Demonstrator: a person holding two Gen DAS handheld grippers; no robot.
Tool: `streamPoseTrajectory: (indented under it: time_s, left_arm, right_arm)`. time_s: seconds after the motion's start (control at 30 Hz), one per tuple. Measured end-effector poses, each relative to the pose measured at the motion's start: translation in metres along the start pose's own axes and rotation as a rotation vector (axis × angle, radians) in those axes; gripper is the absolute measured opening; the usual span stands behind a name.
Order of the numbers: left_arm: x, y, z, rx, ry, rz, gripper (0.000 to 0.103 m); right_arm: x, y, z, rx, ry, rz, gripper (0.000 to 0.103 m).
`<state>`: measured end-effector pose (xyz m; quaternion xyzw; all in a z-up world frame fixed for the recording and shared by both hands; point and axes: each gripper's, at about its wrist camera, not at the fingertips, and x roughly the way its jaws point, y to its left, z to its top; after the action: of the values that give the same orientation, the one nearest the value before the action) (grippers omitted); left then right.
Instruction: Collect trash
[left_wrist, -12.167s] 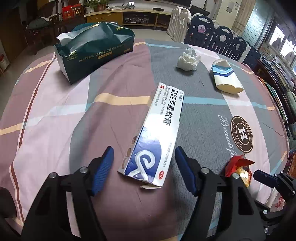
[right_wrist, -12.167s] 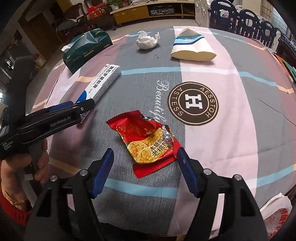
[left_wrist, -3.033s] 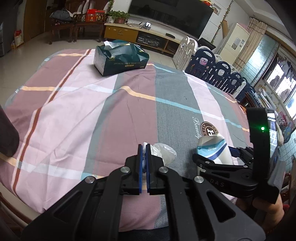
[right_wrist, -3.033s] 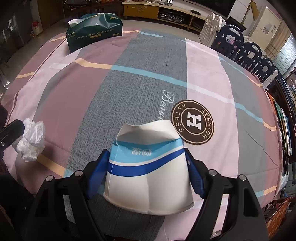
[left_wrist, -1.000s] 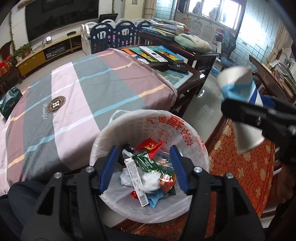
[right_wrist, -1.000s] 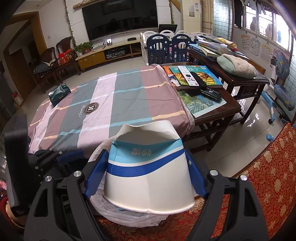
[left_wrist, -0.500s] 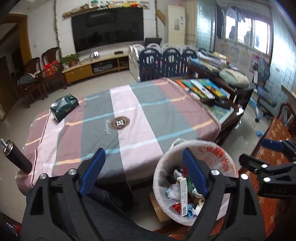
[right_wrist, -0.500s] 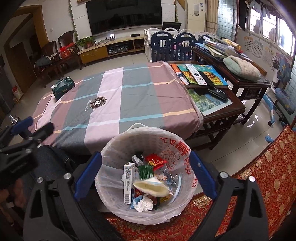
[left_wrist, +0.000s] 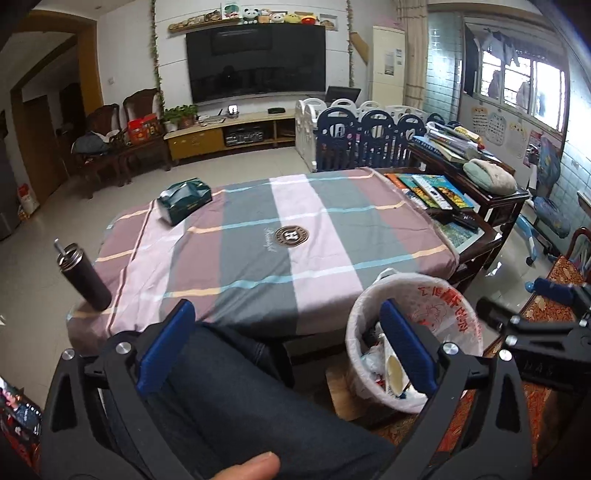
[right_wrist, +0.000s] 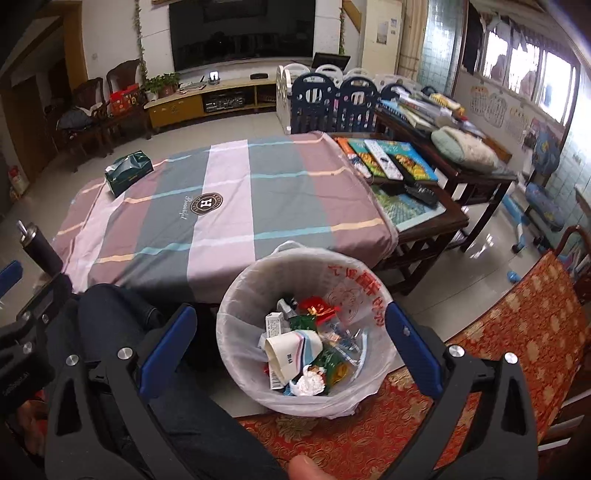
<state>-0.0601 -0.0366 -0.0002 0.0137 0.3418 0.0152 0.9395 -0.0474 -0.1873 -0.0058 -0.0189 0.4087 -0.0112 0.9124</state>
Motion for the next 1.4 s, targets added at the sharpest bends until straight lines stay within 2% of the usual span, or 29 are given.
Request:
streamPoseTrajectory:
  time_s: [0.13,0.27,1.4]
  left_arm:
    - [0.002,0.015,-0.002,-0.017,0.028,0.033,0.1]
    - [-0.005,0.022,0.001,-0.024,0.003,0.01,0.1]
    - [0.004,0.012,-0.004,-0.009,0.035,0.008,0.1]
  right_arm:
    - [-0.012,0.013,0.008,-0.007,-0.051,-0.036,0.099]
    - [-0.018,0.026,0.009,-0.05,-0.081,-0.046,0.099]
    - [-0.023,0.022,0.006,-0.027,-0.088,-0.034,0.1]
